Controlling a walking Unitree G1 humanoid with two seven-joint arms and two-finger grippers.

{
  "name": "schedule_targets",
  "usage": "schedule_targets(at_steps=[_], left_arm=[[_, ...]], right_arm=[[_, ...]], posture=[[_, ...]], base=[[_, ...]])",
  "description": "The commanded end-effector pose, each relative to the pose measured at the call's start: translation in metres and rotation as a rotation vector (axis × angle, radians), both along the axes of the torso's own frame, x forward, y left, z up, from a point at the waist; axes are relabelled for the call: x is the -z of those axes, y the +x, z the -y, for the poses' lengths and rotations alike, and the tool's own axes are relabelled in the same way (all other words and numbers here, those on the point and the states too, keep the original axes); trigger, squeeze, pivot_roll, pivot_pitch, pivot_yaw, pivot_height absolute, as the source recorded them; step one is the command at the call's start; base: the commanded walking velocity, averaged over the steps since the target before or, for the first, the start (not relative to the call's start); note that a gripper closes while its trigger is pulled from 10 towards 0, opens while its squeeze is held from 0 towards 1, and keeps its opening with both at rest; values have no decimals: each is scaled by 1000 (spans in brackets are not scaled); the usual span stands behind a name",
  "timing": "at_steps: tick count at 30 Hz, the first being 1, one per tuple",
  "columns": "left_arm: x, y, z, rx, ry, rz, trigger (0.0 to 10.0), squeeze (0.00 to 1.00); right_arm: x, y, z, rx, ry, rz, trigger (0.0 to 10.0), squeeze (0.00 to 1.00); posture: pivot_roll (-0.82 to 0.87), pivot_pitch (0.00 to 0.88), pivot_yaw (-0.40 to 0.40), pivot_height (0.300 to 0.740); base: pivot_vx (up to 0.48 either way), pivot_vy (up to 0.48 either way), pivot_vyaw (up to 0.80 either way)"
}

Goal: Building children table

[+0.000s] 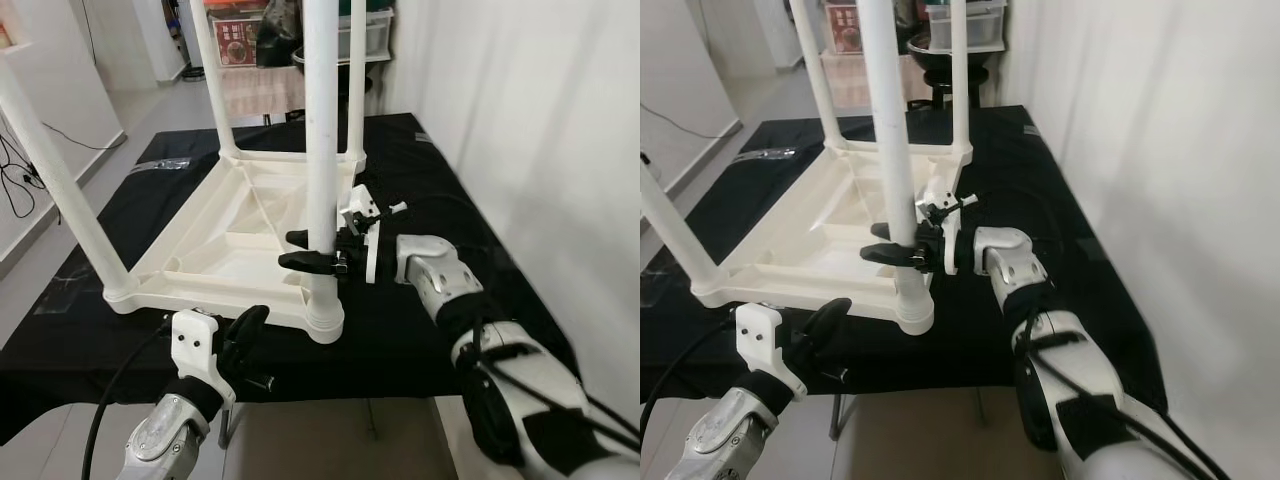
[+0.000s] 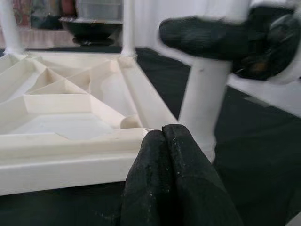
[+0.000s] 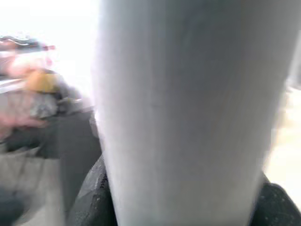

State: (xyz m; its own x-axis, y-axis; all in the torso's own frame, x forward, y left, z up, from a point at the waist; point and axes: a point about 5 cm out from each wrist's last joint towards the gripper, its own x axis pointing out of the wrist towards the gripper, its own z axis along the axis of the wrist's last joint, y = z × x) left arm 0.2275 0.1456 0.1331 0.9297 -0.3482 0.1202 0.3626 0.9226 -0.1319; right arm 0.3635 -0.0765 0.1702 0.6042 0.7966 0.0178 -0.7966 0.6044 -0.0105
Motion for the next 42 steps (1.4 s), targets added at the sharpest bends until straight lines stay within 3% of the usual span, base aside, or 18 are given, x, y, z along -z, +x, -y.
schedule_targets(at_steps=[1, 4, 5, 12, 13, 14, 15, 17, 22, 25, 26, 27, 33, 35, 39, 40, 42], left_arm=[[3, 0, -5, -3, 14, -18, 10000, 0], [4, 1, -6, -3, 15, -22, 10000, 0], [5, 1, -6, -4, 16, -25, 10000, 0], [6, 1, -8, -20, 15, -23, 10000, 0], [6, 0, -7, -23, 13, -22, 10000, 0], [6, 0, -7, -23, 12, -22, 10000, 0], [6, 0, -7, -21, 11, -23, 10000, 0], [6, 0, -6, -20, 10, -24, 10000, 0], [7, -1, -3, 1, 5, -30, 10000, 0], [6, -1, -3, 2, 4, -30, 10000, 0], [6, -1, -3, 4, 3, -30, 10000, 0], [6, -1, -3, 4, 2, -29, 10000, 0], [6, -1, -3, 2, 1, -27, 10000, 0], [5, -1, -2, -3, 0, -25, 10000, 0], [5, -1, -2, -6, -2, -24, 10000, 0], [5, -1, -1, -5, -3, -23, 10000, 0], [5, -1, -1, -5, -3, -23, 10000, 0]], right_arm=[[27, -11, -4, 215, -65, -32, 0, 0], [33, -12, -7, 262, -80, -63, 0, 0], [44, -10, -7, 306, -128, -111, 0, 0], [50, -9, -11, 300, -157, -128, 0, 0], [50, -9, -10, 300, -132, -154, 10000, 0], [50, -9, -9, 300, -114, -172, 10000, 0], [48, -12, -10, 284, -97, -187, 10000, 1000], [47, -15, -11, 272, -87, -194, 10000, 1000], [22, -20, -21, -59, -21, -155, 10000, 1000], [13, -19, -18, -155, -21, -119, 10000, 1000], [5, -17, -13, -240, -32, -95, 10000, 663], [-4, -12, -7, -309, -43, -70, 10000, 0], [-16, -2, 0, -360, -50, -61, 10000, 0], [-31, 2, 0, -474, -28, -79, 10000, 0], [-36, 6, -1, -498, -41, -93, 10000, 0], [-36, 8, -1, -483, -45, -101, 4745, 0], [-35, 9, -1, -470, -46, -107, 4745, 0]], posture=[[-73, 3, 57, 740], [-71, 0, 56, 740], [-28, 0, 34, 740], [-53, 0, 37, 740], [-43, 0, 28, 740], [-43, 0, 28, 740], [-39, 0, 30, 740], [-38, 0, 30, 740], [-41, 0, 37, 740], [-41, 0, 37, 740], [-41, 0, 35, 740], [-40, 0, 35, 740], [-40, 0, 35, 740], [-21, 0, 28, 740], [-20, 0, 24, 740], [-16, 0, 19, 740], [-15, 0, 18, 740]], base=[[0, 0, 0], [0, 0, 0], [0, 0, 0], [0, 0, 0], [0, 0, 0], [0, 0, 0], [0, 0, 0], [0, 0, 0], [0, 0, 0], [0, 0, 0], [0, 0, 0], [0, 0, 0], [0, 0, 0], [0, 0, 0], [0, 0, 0], [0, 0, 0], [0, 0, 0]])
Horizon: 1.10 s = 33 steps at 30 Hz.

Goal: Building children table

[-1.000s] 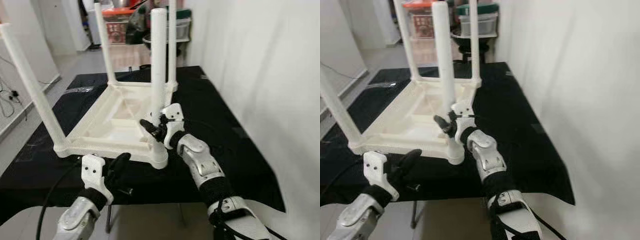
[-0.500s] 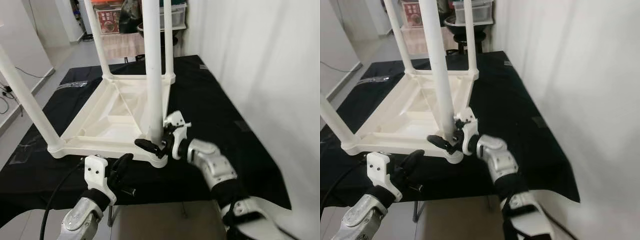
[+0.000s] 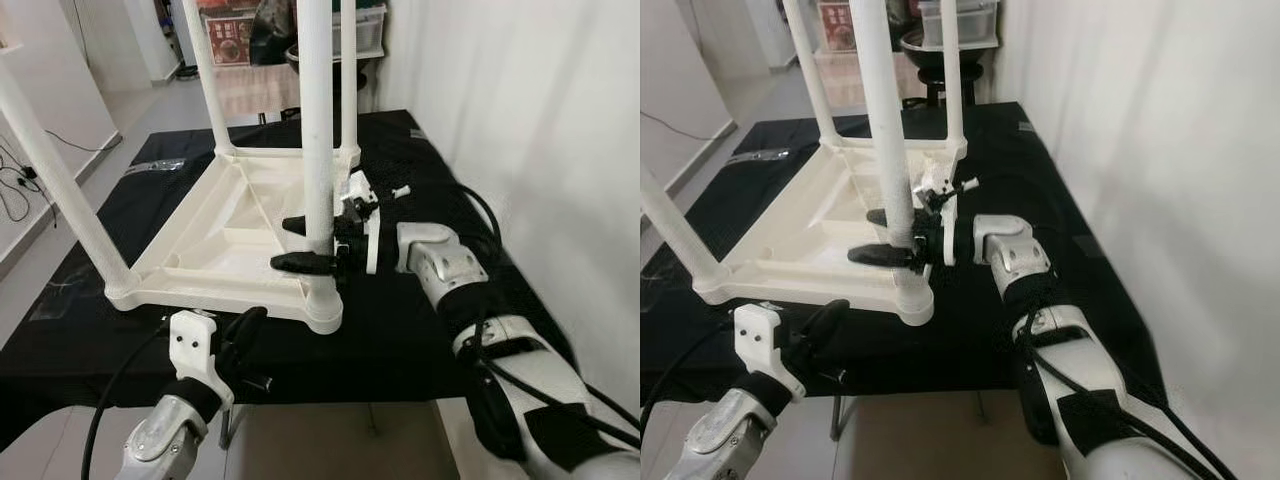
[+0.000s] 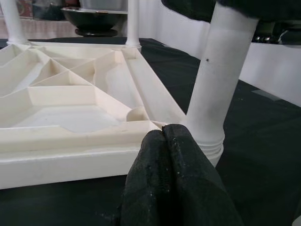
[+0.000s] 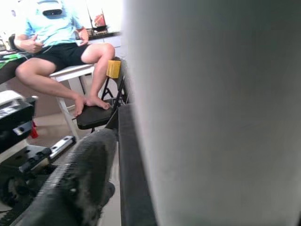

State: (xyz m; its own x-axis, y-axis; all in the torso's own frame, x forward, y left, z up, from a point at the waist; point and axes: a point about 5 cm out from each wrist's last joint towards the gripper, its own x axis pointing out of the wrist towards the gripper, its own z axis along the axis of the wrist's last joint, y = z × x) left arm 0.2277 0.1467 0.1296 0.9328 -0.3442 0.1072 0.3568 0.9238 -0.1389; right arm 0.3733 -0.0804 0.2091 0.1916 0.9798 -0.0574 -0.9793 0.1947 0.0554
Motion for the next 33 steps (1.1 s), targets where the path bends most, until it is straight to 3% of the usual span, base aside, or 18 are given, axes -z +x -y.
schedule_targets(at_steps=[1, 9, 16, 17, 18, 19, 20, 21, 22, 23, 24, 26, 30, 31, 33], left_arm=[[1, -2, 1, -1, -2, -7, 10000, 0], [0, -2, 1, -2, -5, -5, 10000, 0], [-1, -1, 1, -1, -7, -3, 10000, 0], [-1, -1, 0, -1, -8, -3, 10000, 0], [-1, -1, 0, -1, -8, -3, 10000, 0], [-1, -1, -1, -2, -6, -3, 10000, 0], [-2, 0, -3, -3, -6, -1, 10000, 0], [-2, 0, -3, -3, -6, -1, 10000, 0], [-3, 0, -4, -3, -6, 0, 10000, 0], [-1, 1, -5, -3, -1, -3, 10000, 0], [-1, 1, -5, -3, -1, -3, 10000, 0], [0, 3, -5, -3, 0, -7, 10000, 0], [0, 5, -5, 3, 1, -4, 10000, 0], [0, 5, -5, -6, 0, -1, 10000, 0], [-1, 5, -6, -19, -3, 2, 10000, 0]], right_arm=[[3, 0, -5, -3, 2, -19, 0, 0], [6, -1, -2, -28, 22, -21, 0, 0], [16, 0, 13, 59, 8, -9, 0, 0], [29, 2, 16, 185, -55, -20, 0, 0], [29, 2, 16, 185, -55, -20, 0, 0], [46, 10, 16, 599, -33, -61, 0, 0], [82, -13, 3, 733, -110, -136, 0, 0], [82, -13, 3, 733, -110, -136, 0, 0], [101, -34, -5, 808, -154, -186, 0, 0], [90, -34, -9, 799, -132, -104, 0, 0], [90, -34, -9, 799, -132, -104, 0, 0], [87, -17, -4, 790, -143, -100, 0, 0], [89, -15, -9, 760, -183, -54, 0, 0], [90, -17, -13, 723, -211, -30, 10000, 0], [89, -17, -14, 717, -202, -30, 10000, 0]], posture=[[-15, 0, 18, 740], [-20, 0, 20, 740], [-36, 0, 25, 740], [-40, 2, 21, 740], [-40, 2, 21, 740], [-59, 7, 18, 740], [-68, 14, 30, 740], [-68, 14, 30, 740], [-66, 22, 36, 740], [-85, 10, 55, 740], [-85, 10, 55, 740], [-57, 0, 23, 740], [-54, 0, 21, 740], [-68, 0, 26, 740], [-67, 0, 26, 740]], base=[[0, 0, 0], [0, 0, 0], [0, 0, 0], [0, 0, 0], [0, 0, 0], [0, 0, 0], [0, 0, 0], [0, 0, 0], [0, 0, 0], [0, 0, 0], [0, 0, 0], [0, 0, 0], [0, 0, 0], [0, 0, 0], [0, 0, 0]])
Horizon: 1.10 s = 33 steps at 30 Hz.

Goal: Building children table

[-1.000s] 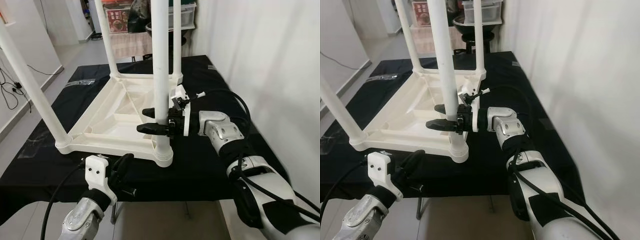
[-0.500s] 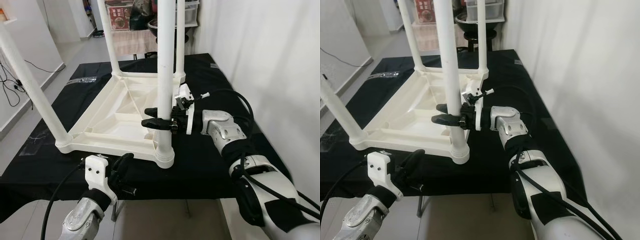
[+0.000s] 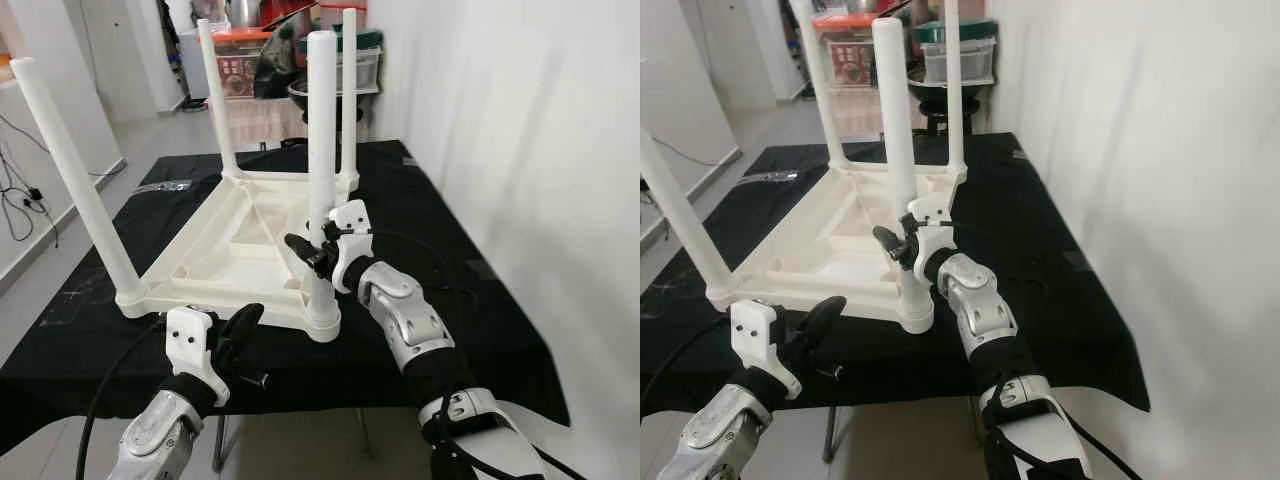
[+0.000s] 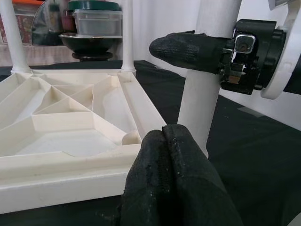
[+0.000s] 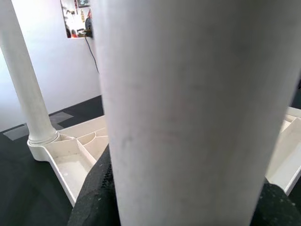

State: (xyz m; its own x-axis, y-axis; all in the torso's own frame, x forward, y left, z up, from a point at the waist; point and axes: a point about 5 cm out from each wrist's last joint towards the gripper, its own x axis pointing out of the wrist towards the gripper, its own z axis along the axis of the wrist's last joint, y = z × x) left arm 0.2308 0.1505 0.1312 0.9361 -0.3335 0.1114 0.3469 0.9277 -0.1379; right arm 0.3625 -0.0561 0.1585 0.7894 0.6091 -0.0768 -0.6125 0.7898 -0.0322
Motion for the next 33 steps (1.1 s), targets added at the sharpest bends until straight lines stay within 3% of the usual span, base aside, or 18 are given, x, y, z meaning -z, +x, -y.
schedule_targets(at_steps=[1, 2, 3, 5, 6, 7, 8, 9, 10, 11, 15, 21, 22, 24, 25, 26, 33], left_arm=[[1, 2, -2, -17, -6, -1, 10000, 0], [0, 2, -2, -21, -7, 0, 10000, 0], [0, 2, -2, -21, -7, 1, 10000, 0], [0, 2, -1, -15, -7, -2, 10000, 0], [0, 2, -1, -15, -7, -2, 10000, 0], [1, 2, -1, -11, -8, -3, 10000, 0], [1, 2, -1, -11, -8, -3, 10000, 0], [1, 2, 0, -6, -9, -5, 10000, 0], [1, 2, 0, -6, -9, -5, 10000, 0], [1, 2, 0, -5, -9, -5, 10000, 0], [2, 2, 2, -8, -11, -4, 10000, 0], [3, 1, 4, -13, -10, -4, 10000, 0], [3, 0, 4, -13, -10, -5, 10000, 0], [4, 0, 4, -11, -11, -6, 10000, 0], [4, 0, 4, -11, -11, -6, 10000, 0], [4, 0, 5, -10, -12, -7, 10000, 0], [4, -1, 5, -8, -13, -7, 10000, 0]], right_arm=[[37, -10, 11, 44, -91, -140, 10000, 0], [33, -13, 9, 11, -36, -173, 10000, 1000], [30, -17, 7, -10, 4, -196, 10000, 1000], [13, -22, -1, -246, 65, -155, 10000, 1000], [13, -22, -1, -246, 65, -155, 10000, 1000], [5, -22, -1, -358, 82, -126, 10000, 1000], [5, -22, -1, -358, 82, -126, 10000, 1000], [-7, -17, 7, -505, 79, -74, 10000, 573], [-7, -17, 7, -505, 79, -74, 10000, 573], [-11, -14, 11, -544, 73, -59, 10000, 0], [-28, -1, 26, -663, 22, -56, 10000, 0], [-35, 6, 28, -698, 49, -90, 10000, 0], [-36, 7, 29, -700, 56, -101, 8000, 0], [-36, 9, 30, -701, 72, -116, 2000, 0], [-36, 9, 30, -701, 72, -116, 2000, 0], [-36, 11, 32, -696, 82, -124, 0, 0], [-34, 11, 36, -704, 75, -134, 0, 0]], posture=[[-67, 0, 26, 740], [-52, 0, 21, 740], [-52, 0, 21, 740], [-49, 0, 30, 740], [-49, 0, 30, 740], [-50, 0, 30, 740], [-50, 0, 30, 740], [-48, 0, 30, 740], [-48, 0, 30, 740], [-50, 0, 27, 740], [-36, 0, 16, 740], [-23, 0, 7, 740], [-22, 0, 7, 740], [-21, 0, 7, 740], [-21, 0, 7, 740], [-21, 0, 7, 740], [-22, 0, 7, 740]], base=[[0, 0, 0], [0, 0, 0], [0, 0, 0], [0, 0, 0], [0, 0, 0], [0, 0, 0], [0, 0, 0], [0, 0, 0], [0, 0, 0], [0, 0, 0], [0, 0, 0], [0, 0, 0], [0, 0, 0], [0, 0, 0], [0, 0, 0], [0, 0, 0], [0, 0, 0]])
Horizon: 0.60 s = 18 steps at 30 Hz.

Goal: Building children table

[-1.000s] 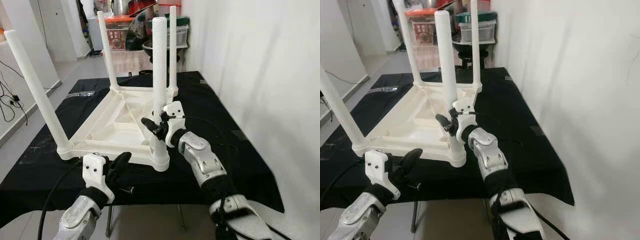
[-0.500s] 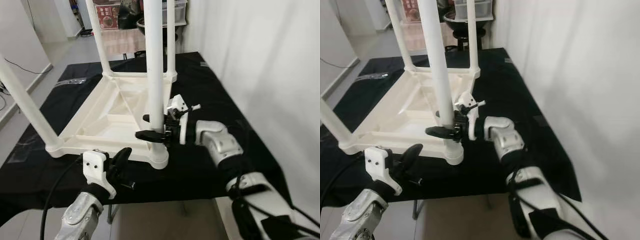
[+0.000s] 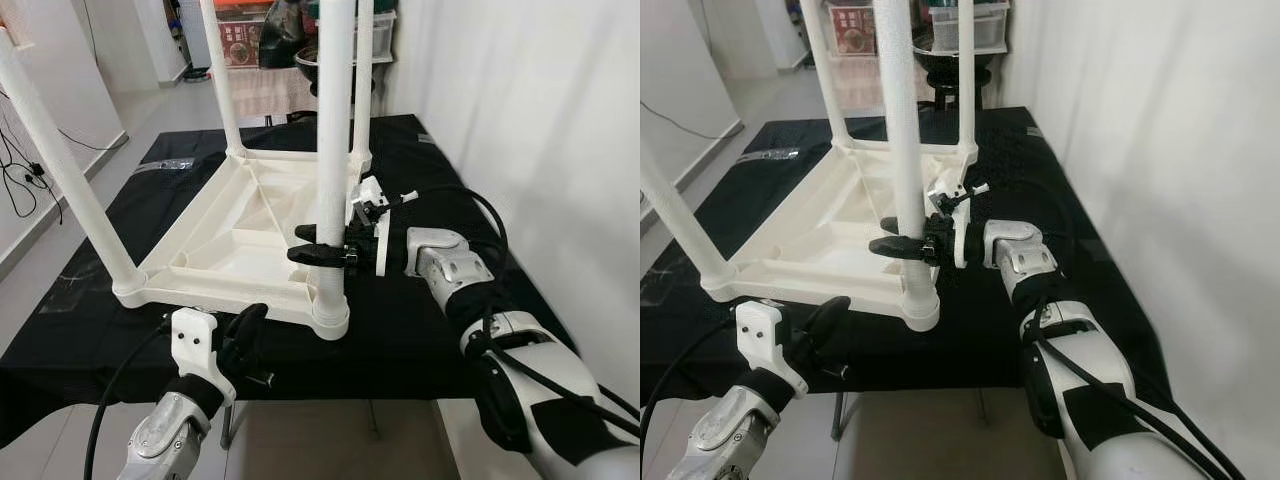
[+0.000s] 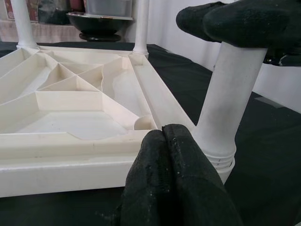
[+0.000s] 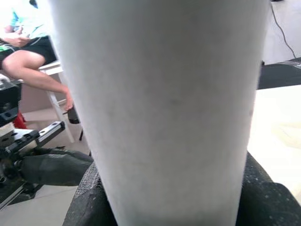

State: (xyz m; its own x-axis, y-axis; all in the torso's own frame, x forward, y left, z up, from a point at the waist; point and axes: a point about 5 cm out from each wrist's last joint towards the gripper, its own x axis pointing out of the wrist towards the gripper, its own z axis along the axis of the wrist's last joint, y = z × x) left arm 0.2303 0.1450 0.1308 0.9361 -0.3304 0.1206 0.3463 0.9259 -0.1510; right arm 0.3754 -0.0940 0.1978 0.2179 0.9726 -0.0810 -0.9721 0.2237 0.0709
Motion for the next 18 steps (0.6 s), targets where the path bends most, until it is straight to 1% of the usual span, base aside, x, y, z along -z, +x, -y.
schedule_targets(at_steps=[1, 4, 5, 6, 8, 9, 10, 11, 12, 13, 15, 16, 17, 18], left_arm=[[3, -1, 0, -7, 3, -12, 10000, 0], [3, -1, 0, -7, 2, -11, 10000, 0], [3, -1, -1, -8, 2, -10, 10000, 0], [3, -1, -1, -8, 2, -10, 10000, 0], [2, -2, -2, -11, 3, -8, 10000, 0], [2, -2, -2, -11, 3, -8, 10000, 0], [1, -2, -3, -13, 3, -6, 10000, 0], [0, -2, -4, -14, 4, -5, 10000, 0], [0, -2, -4, -14, 4, -5, 10000, 0], [-1, -2, -6, -16, 5, -4, 10000, 0], [-1, -2, -6, -16, 5, -4, 10000, 0], [1, -1, -7, -15, 11, -9, 10000, 0], [1, 0, -8, -10, 8, -13, 10000, 0], [1, 0, -8, -10, 8, -13, 10000, 0]], right_arm=[[5, -2, -2, -21, 7, -47, 0, 0], [6, -2, 0, -15, 6, -42, 0, 0], [8, 0, 5, 30, -23, -17, 0, 0], [8, 0, 5, 30, -23, -17, 0, 0], [16, 4, 12, 189, -72, 12, 0, 0], [16, 4, 12, 189, -72, 12, 0, 0], [30, 12, 9, 592, 37, -37, 0, 0], [44, 13, 13, 893, 100, -115, 0, 0], [44, 13, 13, 893, 100, -115, 0, 0], [76, -11, 1, 925, 40, -176, 0, 0], [76, -11, 1, 925, 40, -176, 0, 0], [72, -17, -7, 862, 39, -117, 0, 0], [80, -18, -13, 779, -36, -134, 0, 0], [80, -18, -13, 779, -36, -134, 0, 0]], posture=[[-22, 0, 7, 740], [-33, 0, 15, 740], [-38, 0, 12, 740], [-38, 0, 12, 740], [-48, 0, 12, 740], [-48, 0, 12, 740], [-56, 0, 10, 740], [-56, 0, 10, 740], [-56, 0, 10, 740], [-65, 22, 43, 740], [-65, 22, 43, 740], [-98, 0, 55, 740], [-68, 0, 36, 740], [-68, 0, 36, 740]], base=[[0, 0, 0], [0, 0, 0], [0, 0, 0], [0, 0, 0], [0, 0, 0], [0, 0, 0], [0, 0, 0], [0, 0, 0], [0, 0, 0], [0, 0, 0], [0, 0, 0], [0, 0, 0], [0, 0, 0], [0, 0, 0]])
